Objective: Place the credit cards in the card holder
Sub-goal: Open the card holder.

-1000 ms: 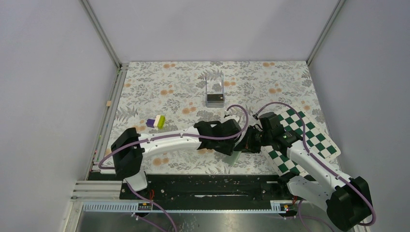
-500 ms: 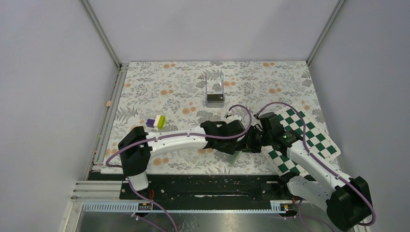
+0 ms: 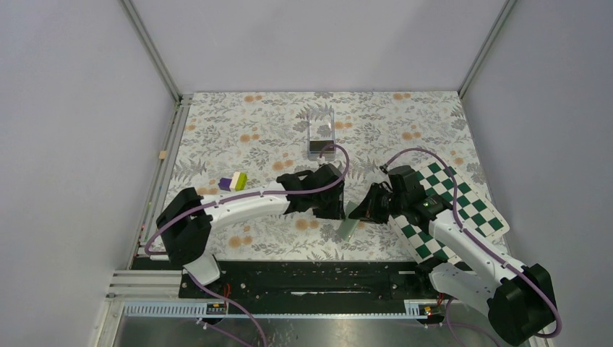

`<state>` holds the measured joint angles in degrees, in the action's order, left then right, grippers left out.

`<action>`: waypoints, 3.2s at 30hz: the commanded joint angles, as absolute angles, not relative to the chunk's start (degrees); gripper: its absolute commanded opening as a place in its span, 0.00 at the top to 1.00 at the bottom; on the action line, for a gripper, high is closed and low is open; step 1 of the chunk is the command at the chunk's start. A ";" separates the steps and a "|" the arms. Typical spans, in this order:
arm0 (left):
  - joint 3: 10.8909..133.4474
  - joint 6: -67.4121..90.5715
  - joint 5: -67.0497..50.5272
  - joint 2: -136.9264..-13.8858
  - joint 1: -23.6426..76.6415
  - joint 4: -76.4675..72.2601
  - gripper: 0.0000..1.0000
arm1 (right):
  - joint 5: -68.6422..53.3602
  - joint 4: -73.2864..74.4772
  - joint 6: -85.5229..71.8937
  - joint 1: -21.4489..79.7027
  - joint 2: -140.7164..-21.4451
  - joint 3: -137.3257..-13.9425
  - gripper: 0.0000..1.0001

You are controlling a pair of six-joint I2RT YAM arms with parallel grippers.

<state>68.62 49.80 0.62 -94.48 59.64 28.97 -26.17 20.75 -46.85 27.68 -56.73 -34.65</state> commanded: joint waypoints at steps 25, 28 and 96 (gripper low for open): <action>64.68 48.06 15.62 -98.61 49.76 41.48 0.98 | -41.20 22.67 -46.49 28.30 -54.98 -37.86 1.00; 63.54 47.46 15.08 -98.13 48.15 41.12 1.00 | -41.91 22.30 -46.46 28.26 -54.94 -37.64 1.00; 53.55 42.63 -23.38 -82.48 50.94 16.67 0.62 | -44.26 23.31 -43.42 28.30 -56.20 -38.24 1.00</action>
<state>52.05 42.52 -21.65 -82.50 50.59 19.68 -42.74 23.51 -43.92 28.14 -56.95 -36.53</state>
